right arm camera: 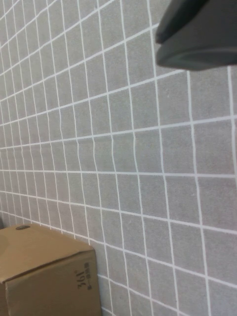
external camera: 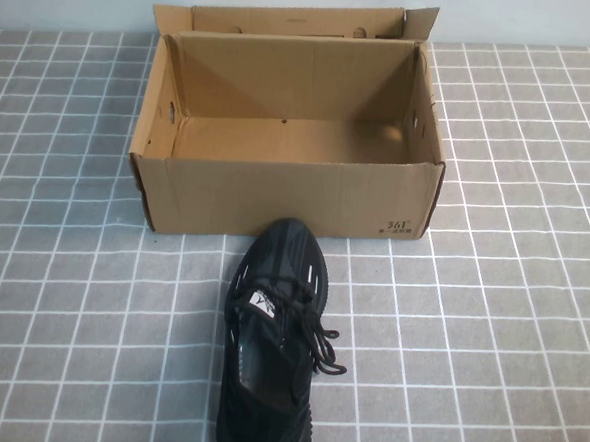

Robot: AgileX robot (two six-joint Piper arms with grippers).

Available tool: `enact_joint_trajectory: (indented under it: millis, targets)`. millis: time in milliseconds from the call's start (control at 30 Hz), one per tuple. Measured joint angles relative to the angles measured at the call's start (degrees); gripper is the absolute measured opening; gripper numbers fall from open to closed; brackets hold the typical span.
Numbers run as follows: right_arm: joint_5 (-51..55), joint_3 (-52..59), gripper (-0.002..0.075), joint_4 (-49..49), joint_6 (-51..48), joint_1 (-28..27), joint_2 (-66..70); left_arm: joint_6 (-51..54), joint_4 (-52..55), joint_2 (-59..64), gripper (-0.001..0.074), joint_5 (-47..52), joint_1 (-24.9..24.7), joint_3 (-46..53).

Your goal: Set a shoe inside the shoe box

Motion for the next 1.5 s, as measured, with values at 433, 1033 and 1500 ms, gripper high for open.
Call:
enact_joint_trajectory:
  millis: [433, 1033, 1500]
  targets:
    - [0.0, 0.0, -0.0016, 0.0, 0.0, 0.0, 0.0, 0.0, 0.0, 0.0, -0.0001, 0.0, 0.0, 0.0]
    - [-6.1, 0.0, -0.0016, 6.8, 0.0, 0.0, 0.0, 0.0, 0.0, 0.0, -0.0001, 0.0, 0.0, 0.0]
    - [-9.9, 0.0, -0.0016, 32.1, 0.0, 0.0, 0.0, 0.0, 0.0, 0.0, -0.0001, 0.0, 0.0, 0.0]
